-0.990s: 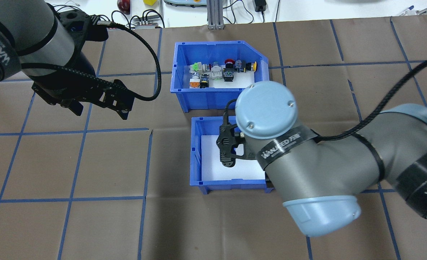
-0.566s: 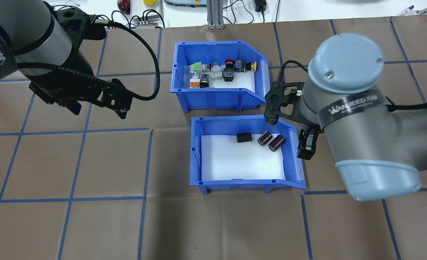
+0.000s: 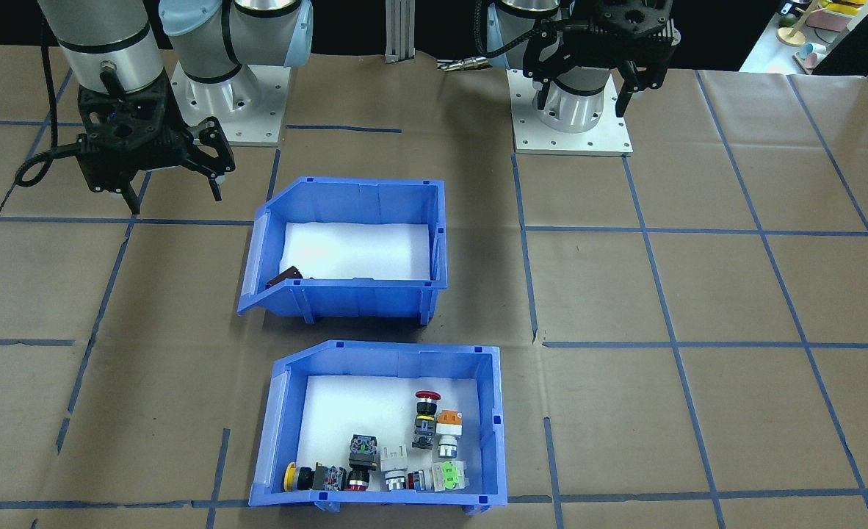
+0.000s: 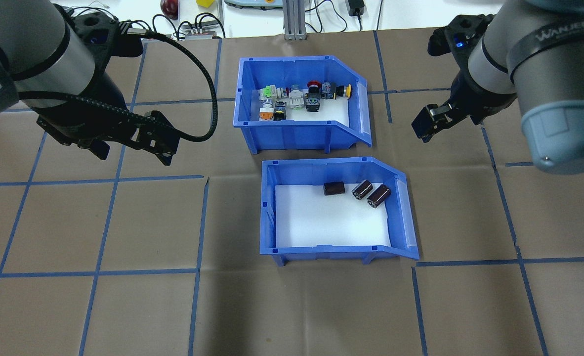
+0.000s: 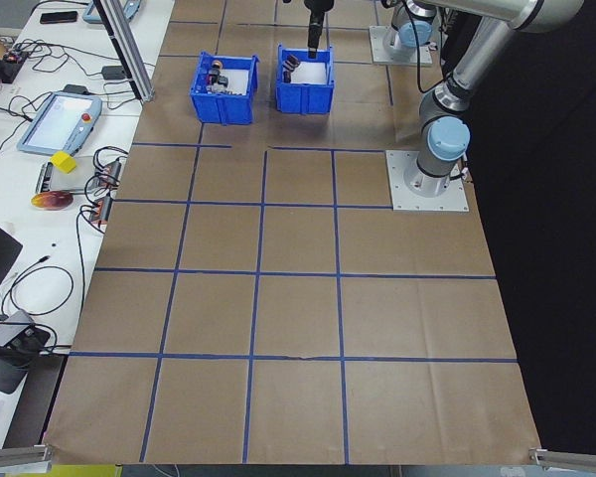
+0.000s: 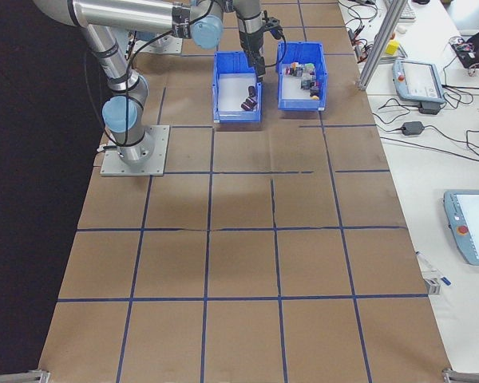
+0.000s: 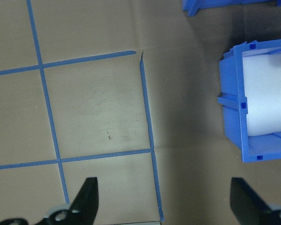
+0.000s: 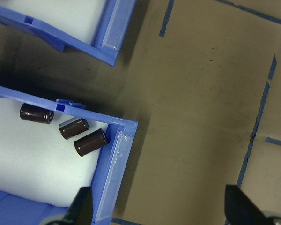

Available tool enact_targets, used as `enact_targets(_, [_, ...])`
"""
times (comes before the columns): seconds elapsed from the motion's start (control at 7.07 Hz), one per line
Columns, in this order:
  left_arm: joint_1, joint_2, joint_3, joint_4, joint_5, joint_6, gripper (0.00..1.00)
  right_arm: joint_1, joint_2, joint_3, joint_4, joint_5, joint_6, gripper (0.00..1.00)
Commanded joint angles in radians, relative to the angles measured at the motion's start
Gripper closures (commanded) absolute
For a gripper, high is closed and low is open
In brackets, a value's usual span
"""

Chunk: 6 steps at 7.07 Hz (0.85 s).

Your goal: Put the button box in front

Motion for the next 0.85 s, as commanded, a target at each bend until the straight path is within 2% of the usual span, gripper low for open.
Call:
enact_targets(0.0, [-0.001,-0.001,0.000,0.000,-0.002,-0.002,0.01,-0.003,0.058,-0.114,0.188,0.036,0.196,0.00])
enact_targets(0.28, [-0.001,0.000,-0.002,0.000,0.000,-0.003,0.01,-0.004,0.054,-0.147,0.251,0.036,0.261,0.00])
enact_targets(0.71, [-0.001,0.000,0.000,0.000,0.002,0.001,0.01,-0.007,0.050,-0.144,0.250,0.036,0.261,0.00])
